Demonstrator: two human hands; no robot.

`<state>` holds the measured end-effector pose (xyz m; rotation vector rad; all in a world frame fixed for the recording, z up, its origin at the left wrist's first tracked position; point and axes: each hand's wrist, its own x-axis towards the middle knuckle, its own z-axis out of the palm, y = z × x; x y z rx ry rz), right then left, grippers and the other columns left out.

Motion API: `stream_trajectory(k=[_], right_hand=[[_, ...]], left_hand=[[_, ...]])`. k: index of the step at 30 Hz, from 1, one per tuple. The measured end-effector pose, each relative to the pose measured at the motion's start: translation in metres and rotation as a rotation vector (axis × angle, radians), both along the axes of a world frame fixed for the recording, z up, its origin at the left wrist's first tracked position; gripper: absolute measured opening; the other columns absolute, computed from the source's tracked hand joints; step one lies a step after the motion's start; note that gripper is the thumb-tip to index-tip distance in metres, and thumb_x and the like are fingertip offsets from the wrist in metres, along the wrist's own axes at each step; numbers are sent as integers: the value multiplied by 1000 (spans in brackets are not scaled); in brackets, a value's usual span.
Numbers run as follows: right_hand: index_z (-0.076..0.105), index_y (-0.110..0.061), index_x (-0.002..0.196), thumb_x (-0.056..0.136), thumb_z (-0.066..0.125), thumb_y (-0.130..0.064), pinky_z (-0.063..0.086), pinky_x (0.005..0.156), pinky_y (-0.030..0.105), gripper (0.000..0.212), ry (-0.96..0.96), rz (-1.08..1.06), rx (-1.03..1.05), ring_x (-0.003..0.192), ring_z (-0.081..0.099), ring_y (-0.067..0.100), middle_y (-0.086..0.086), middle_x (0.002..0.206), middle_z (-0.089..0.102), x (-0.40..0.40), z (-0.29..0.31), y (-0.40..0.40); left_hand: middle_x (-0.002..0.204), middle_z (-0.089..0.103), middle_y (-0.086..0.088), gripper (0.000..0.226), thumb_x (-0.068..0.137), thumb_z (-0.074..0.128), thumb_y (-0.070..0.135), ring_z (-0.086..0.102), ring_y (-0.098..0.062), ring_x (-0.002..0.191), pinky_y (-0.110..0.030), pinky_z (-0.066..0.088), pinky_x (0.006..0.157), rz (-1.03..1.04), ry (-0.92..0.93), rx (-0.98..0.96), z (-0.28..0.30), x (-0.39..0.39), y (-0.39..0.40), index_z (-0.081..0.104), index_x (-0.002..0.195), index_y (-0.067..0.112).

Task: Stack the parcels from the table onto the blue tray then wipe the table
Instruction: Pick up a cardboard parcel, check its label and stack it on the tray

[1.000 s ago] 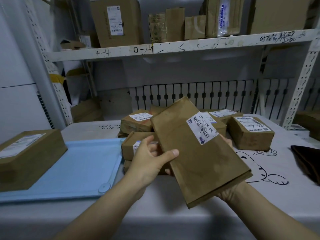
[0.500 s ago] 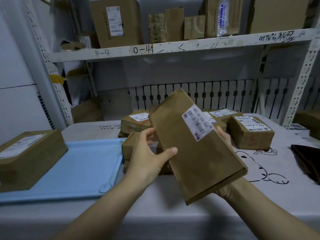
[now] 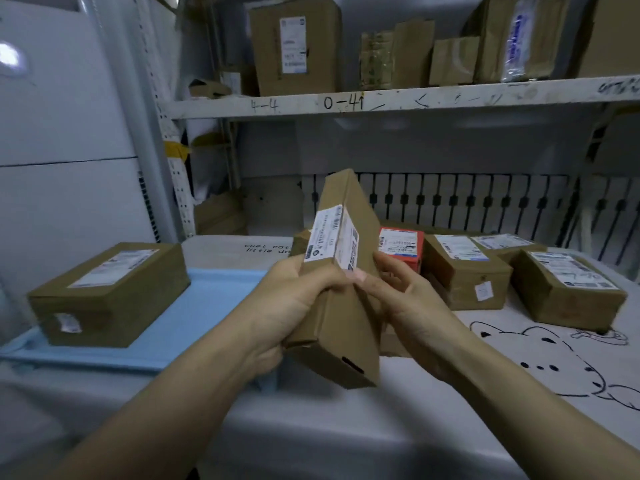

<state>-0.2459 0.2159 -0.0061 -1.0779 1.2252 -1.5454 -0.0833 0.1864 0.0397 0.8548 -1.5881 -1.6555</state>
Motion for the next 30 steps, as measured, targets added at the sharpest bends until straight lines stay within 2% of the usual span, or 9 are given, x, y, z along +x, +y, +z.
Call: stream_trajectory(k=[3, 6, 9, 12, 17, 21, 24, 27, 30], right_hand=[[51, -33, 134, 83, 76, -32, 58, 80, 32, 57, 106, -102, 26, 100, 69, 10, -5, 119, 67, 14, 5, -6], [59, -26, 128, 87, 72, -33, 57, 91, 41, 43, 36, -43, 113, 96, 72, 13, -3, 111, 74, 31, 11, -13], [68, -18, 112, 96, 61, -17, 57, 86, 40, 18, -21, 51, 170, 85, 70, 18, 3, 95, 77, 51, 14, -24], [67, -9, 110, 96, 55, -5, 59, 72, 39, 19, -104, 104, 200, 72, 70, 19, 7, 81, 75, 72, 17, -39], [61, 0, 114, 98, 57, -5, 60, 63, 35, 17, -72, 110, 245, 80, 69, 27, 17, 97, 72, 107, 15, -80], [55, 5, 122, 98, 58, -7, 58, 60, 37, 27, -47, 60, 302, 79, 69, 27, 16, 95, 70, 129, 3, -118], [53, 4, 120, 99, 55, -5, 55, 59, 38, 23, -60, 52, 339, 74, 65, 24, 13, 88, 66, 140, -7, -142], [52, 4, 123, 99, 55, -6, 55, 59, 37, 26, -25, 29, 387, 77, 66, 26, 17, 98, 68, 147, -22, -161], [52, 3, 126, 97, 59, -9, 58, 67, 41, 32, 36, -10, 427, 87, 69, 32, 21, 110, 68, 151, -39, -175]], left_hand=[[111, 72, -20, 25, 88, 60, 12, 67, -27, 92, -39, 52, 89, 67, 117, 143, -3, 24, -17, 68, 111, 8], [107, 73, -16, 36, 76, 62, 20, 67, -26, 92, -42, 49, 95, 88, 212, 252, -10, 48, -33, 69, 110, 9], [107, 73, -12, 50, 68, 64, 26, 66, -24, 89, -39, 48, 93, 130, 217, 310, -21, 73, -49, 69, 116, 12], [112, 72, -13, 52, 68, 68, 26, 66, -25, 91, -42, 49, 93, 208, 197, 338, -31, 103, -64, 69, 118, 12], [99, 76, -12, 21, 92, 62, 15, 72, -19, 78, -34, 59, 74, 401, 132, 275, -39, 145, -88, 72, 109, 7], [96, 77, -8, 22, 96, 55, 13, 71, -16, 82, -36, 53, 90, 462, 18, 163, -51, 162, -103, 73, 106, 4], [98, 77, -5, 22, 96, 55, 15, 70, -20, 95, -35, 49, 98, 460, -102, 83, -63, 170, -114, 74, 106, 8], [101, 77, -3, 27, 95, 58, 20, 70, -20, 99, -31, 52, 93, 469, -214, 20, -74, 173, -127, 70, 116, 9], [107, 72, -2, 33, 95, 60, 19, 68, -13, 92, -17, 50, 71, 477, -282, 9, -83, 170, -136, 62, 126, 8]])
